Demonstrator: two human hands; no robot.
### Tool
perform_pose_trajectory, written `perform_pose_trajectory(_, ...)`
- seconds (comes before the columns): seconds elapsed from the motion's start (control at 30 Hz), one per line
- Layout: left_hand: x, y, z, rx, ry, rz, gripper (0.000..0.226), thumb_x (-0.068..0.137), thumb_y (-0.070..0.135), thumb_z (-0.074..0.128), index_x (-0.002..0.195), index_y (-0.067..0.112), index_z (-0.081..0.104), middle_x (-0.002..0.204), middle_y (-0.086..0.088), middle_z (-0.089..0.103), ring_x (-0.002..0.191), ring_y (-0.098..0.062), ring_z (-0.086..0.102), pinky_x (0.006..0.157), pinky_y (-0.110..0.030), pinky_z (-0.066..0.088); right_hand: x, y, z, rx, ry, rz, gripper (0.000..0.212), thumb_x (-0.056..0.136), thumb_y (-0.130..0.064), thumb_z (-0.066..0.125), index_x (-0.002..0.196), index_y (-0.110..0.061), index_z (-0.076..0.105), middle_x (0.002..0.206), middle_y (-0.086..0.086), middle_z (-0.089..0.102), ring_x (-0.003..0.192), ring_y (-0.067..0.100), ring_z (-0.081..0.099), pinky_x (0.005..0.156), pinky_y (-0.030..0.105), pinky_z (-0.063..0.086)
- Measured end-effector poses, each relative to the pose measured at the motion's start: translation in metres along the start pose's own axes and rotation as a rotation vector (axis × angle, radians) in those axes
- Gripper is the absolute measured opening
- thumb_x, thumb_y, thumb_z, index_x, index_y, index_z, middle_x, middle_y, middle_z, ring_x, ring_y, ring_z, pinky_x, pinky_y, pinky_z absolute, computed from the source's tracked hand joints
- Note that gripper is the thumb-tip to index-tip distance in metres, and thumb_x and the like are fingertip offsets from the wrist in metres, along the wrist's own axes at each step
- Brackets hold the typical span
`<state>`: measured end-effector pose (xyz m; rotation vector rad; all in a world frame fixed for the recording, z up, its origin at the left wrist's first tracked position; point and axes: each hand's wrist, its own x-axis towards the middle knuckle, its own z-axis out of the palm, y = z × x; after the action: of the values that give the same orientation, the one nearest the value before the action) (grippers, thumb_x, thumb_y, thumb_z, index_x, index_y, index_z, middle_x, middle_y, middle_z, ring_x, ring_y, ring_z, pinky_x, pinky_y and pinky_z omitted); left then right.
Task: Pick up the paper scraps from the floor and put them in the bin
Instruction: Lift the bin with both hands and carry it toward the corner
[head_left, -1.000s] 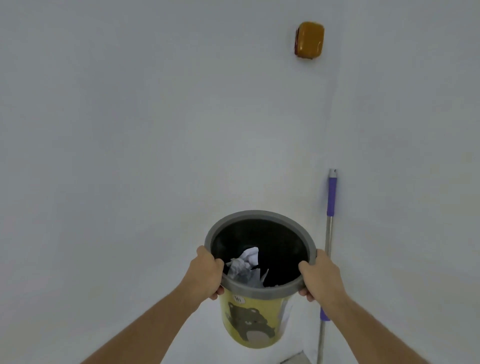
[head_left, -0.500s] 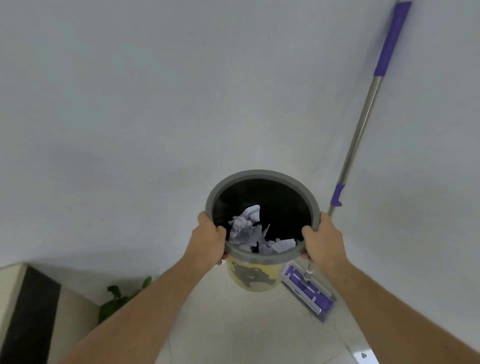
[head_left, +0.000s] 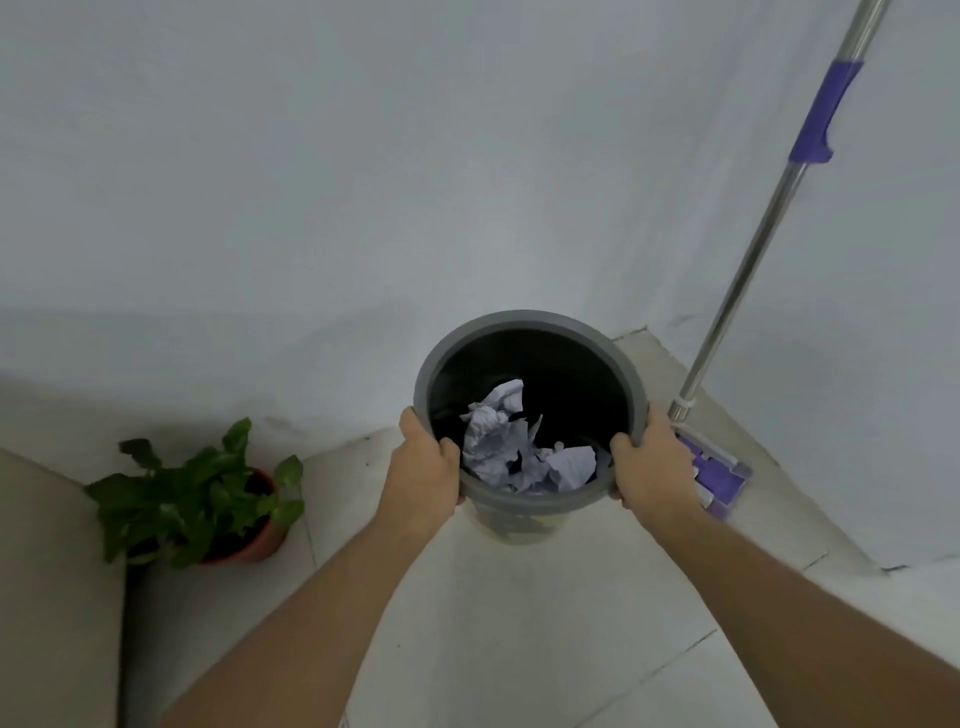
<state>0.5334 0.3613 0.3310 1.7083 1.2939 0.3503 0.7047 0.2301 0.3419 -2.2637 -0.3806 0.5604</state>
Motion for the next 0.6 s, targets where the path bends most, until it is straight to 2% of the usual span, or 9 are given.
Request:
perform_pose_trajectory(0.17,0.026,-0.072,0.050,-0.008,0.003,0.020,0.024,0.100,0.014,0.039,0.123,0.015,0.034,0.092,-0.018,0.061,0.059,-0.022,0.058,0.031,-0.012,0.038,0.026,0.071,0.057,0.017,-0.022,0.019,0.040,0.097,-0.016,0.048,0.136,-0.022,0.037,0.095,0.008,0.061,0.067,0.022,0.064,0.044,0.027,0.049)
perform_pose_trajectory(0.27,0.041,-0.105,0.075,-0.001,-0.010,0.013,0.031,0.100,0.015,0.039,0.130,0.014,0.031,0.094,-0.018,0.061,0.061,-0.023,0.059,0.030,-0.012,0.038,0.037,0.103,0.083,0.019,-0.001,0.016,0.040,0.097,-0.015,0.047,0.136,-0.021,0.037,0.092,0.011,0.063,0.063,0.022,0.063,0.043,0.027,0.047)
perform_pose_trajectory(0.4,0.055,-0.138,0.097,0.020,-0.005,-0.001,0.039,0.101,0.015,0.040,0.138,0.012,0.027,0.094,-0.019,0.063,0.062,-0.027,0.061,0.031,-0.014,0.039,0.044,0.131,0.107,0.034,0.009,0.008,0.040,0.097,-0.015,0.047,0.136,-0.019,0.039,0.088,0.010,0.063,0.066,0.025,0.064,0.055,0.033,0.052)
perform_pose_trajectory(0.6,0.062,-0.165,0.111,0.055,-0.016,-0.017,0.040,0.101,0.018,0.040,0.138,0.012,0.026,0.084,-0.013,0.064,0.058,-0.026,0.063,0.039,-0.023,0.045,0.049,0.152,0.125,0.024,-0.016,0.021,0.040,0.098,-0.016,0.045,0.137,-0.020,0.036,0.082,0.004,0.060,0.062,0.021,0.063,0.046,0.026,0.047)
